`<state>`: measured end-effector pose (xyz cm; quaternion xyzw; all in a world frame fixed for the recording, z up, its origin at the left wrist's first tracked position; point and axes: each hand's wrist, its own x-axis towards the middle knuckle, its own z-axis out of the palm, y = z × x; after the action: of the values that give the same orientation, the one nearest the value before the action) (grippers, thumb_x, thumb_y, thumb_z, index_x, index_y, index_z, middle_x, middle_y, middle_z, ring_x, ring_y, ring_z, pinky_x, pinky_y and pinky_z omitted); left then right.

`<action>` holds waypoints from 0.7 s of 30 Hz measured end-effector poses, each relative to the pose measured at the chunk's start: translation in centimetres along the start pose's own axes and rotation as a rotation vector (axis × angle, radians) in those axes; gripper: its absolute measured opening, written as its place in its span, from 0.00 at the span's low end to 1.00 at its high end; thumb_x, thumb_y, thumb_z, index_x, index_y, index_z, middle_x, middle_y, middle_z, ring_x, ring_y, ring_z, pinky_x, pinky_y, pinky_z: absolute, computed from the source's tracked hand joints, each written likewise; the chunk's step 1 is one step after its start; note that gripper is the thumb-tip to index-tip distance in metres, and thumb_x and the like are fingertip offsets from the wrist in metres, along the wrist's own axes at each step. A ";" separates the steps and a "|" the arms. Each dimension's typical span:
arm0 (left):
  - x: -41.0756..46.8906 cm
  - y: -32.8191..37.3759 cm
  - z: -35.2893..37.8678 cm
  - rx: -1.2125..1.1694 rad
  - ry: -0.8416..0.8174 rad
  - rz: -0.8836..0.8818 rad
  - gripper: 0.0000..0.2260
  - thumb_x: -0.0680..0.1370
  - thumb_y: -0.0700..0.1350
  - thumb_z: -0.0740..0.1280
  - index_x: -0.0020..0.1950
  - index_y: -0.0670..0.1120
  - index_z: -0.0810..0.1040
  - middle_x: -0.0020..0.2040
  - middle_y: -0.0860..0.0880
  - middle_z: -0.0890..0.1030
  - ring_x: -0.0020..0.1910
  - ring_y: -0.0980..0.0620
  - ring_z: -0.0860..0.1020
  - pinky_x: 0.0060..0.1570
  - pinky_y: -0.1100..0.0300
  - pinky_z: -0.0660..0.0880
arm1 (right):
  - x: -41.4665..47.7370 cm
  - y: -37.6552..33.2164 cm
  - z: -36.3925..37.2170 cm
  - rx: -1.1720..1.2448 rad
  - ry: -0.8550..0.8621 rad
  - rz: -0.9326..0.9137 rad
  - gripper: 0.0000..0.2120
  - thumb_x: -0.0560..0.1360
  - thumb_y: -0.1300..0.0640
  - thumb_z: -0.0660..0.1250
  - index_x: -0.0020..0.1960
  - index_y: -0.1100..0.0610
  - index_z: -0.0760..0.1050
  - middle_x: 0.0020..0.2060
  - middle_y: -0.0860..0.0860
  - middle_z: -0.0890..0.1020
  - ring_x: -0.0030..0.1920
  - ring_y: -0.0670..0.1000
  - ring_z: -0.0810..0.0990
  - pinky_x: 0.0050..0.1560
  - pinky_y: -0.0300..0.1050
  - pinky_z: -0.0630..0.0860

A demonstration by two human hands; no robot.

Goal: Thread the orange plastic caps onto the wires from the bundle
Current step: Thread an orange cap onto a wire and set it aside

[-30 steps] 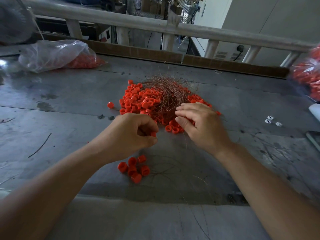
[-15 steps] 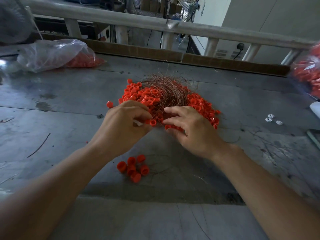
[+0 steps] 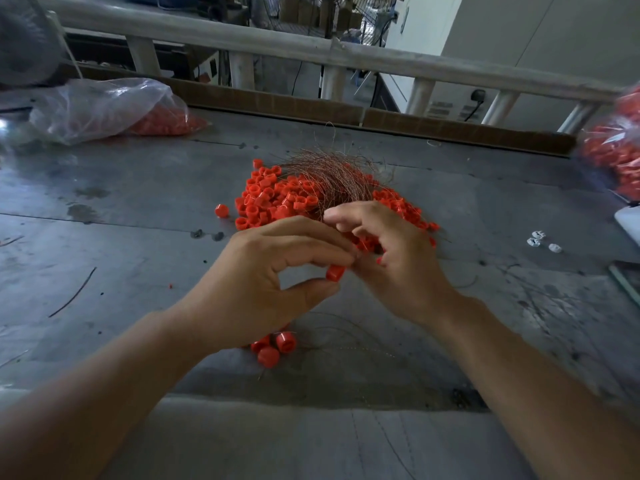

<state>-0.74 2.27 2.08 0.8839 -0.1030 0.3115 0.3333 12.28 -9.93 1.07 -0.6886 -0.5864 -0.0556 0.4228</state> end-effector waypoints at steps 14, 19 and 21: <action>0.2 0.0 -0.5 -0.400 0.189 -0.303 0.11 0.65 0.42 0.74 0.45 0.50 0.80 0.42 0.51 0.84 0.42 0.58 0.81 0.45 0.68 0.76 | 0.0 -1.2 -1.4 0.000 0.200 -0.095 0.04 0.73 0.64 0.66 0.46 0.58 0.78 0.38 0.48 0.75 0.36 0.44 0.73 0.39 0.35 0.71; 0.5 -0.4 -0.5 -0.665 0.251 -0.479 0.12 0.61 0.39 0.70 0.43 0.46 0.81 0.40 0.50 0.84 0.40 0.54 0.83 0.41 0.67 0.77 | 0.0 -1.6 -1.9 0.010 0.244 -0.078 0.07 0.72 0.63 0.66 0.45 0.52 0.74 0.36 0.42 0.74 0.35 0.39 0.70 0.36 0.30 0.67; 0.4 -0.6 -0.3 -0.774 0.232 -0.520 0.12 0.60 0.39 0.71 0.42 0.45 0.83 0.41 0.46 0.84 0.41 0.51 0.83 0.41 0.65 0.77 | -0.1 -2.0 -1.9 0.034 0.238 -0.067 0.06 0.72 0.63 0.67 0.43 0.52 0.74 0.35 0.46 0.75 0.34 0.42 0.71 0.35 0.32 0.68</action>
<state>-0.33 2.96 2.22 0.6506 0.0510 0.2533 0.7141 11.34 -11.28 3.25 -0.6498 -0.5558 -0.1410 0.4991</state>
